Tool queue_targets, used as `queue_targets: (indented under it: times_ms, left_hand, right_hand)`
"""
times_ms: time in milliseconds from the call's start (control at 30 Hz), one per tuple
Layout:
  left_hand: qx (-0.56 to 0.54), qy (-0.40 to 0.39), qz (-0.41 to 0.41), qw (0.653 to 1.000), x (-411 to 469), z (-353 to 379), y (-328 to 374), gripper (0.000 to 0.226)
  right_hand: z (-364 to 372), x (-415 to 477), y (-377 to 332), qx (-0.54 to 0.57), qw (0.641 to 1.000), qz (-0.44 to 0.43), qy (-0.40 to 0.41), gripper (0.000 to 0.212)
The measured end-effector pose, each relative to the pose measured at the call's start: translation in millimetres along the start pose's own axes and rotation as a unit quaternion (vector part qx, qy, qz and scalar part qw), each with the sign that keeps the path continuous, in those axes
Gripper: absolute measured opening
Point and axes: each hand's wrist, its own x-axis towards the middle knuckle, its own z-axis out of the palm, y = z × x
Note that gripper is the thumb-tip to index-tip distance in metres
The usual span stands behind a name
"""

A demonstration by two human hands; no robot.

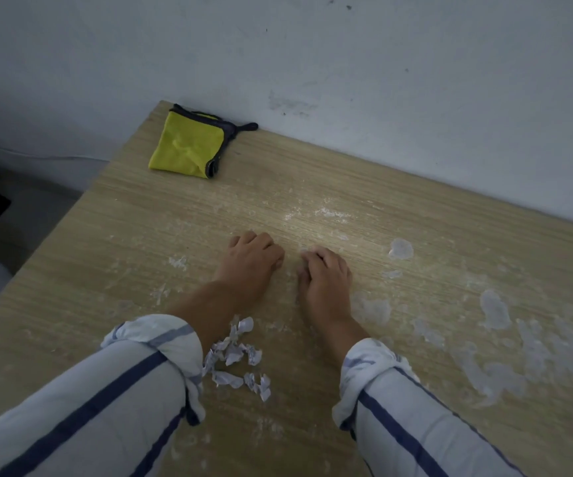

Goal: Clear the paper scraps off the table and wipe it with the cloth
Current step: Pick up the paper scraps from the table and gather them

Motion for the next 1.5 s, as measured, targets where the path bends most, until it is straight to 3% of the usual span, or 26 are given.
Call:
queue_targets:
  times_ms: [133,267,467,567,700,767,833,1033,1200,1333,1500]
  left_hand:
    - [0.001,-0.009,-0.009,1.000,3.8,4.5,6.1,0.016]
    - [-0.039,-0.011,-0.048,0.998,4.6,5.0,10.7,0.018]
    - [-0.132,-0.009,-0.118,0.984,-15.5,-6.1,11.5,0.018]
    - [-0.160,-0.010,-0.109,0.981,-31.3,-10.7,7.9,0.016]
    - [-0.195,0.021,-0.056,0.979,-56.2,-19.9,4.8,0.027]
    - [-0.196,0.023,-0.026,0.980,-68.7,-24.2,2.3,0.040]
    - [-0.190,0.014,-0.021,0.982,-80.8,-28.5,0.1,0.041]
    - [-0.198,0.053,-0.008,0.979,-118.0,-37.4,-5.2,0.015]
    - [-0.246,0.003,-0.094,0.965,-151.1,-37.4,-25.8,0.043]
    - [-0.170,-0.075,-0.045,0.982,-171.2,-27.7,-37.2,0.063]
    - [-0.086,-0.073,-0.040,0.993,-179.8,-10.4,-28.1,0.073]
  right_hand:
    - [-0.7,-1.1,-0.9,0.013,1.000,0.008,-0.009,0.049]
    - [-4.2,0.6,-0.2,0.048,0.999,0.014,-0.016,0.033]
    - [-20.8,-23.1,-20.9,0.189,0.976,0.105,0.010,0.020]
    - [-24.2,-34.2,-41.8,0.292,0.931,0.207,-0.067,0.015]
    - [-19.8,-34.8,-58.1,0.497,0.785,0.348,-0.121,0.014]
    - [-18.1,-35.7,-59.8,0.533,0.758,0.353,-0.128,0.021]
    - [-18.7,-39.0,-60.3,0.507,0.786,0.321,-0.147,0.026]
    - [-19.1,-56.6,-74.7,0.401,0.866,0.234,-0.188,0.028]
    - [-22.9,-74.0,-79.5,0.320,0.904,0.192,-0.209,0.019]
    - [-21.9,-84.2,-83.9,0.269,0.924,0.134,-0.235,0.014]
    - [-2.2,-95.2,-92.2,0.131,0.978,0.027,-0.158,0.022]
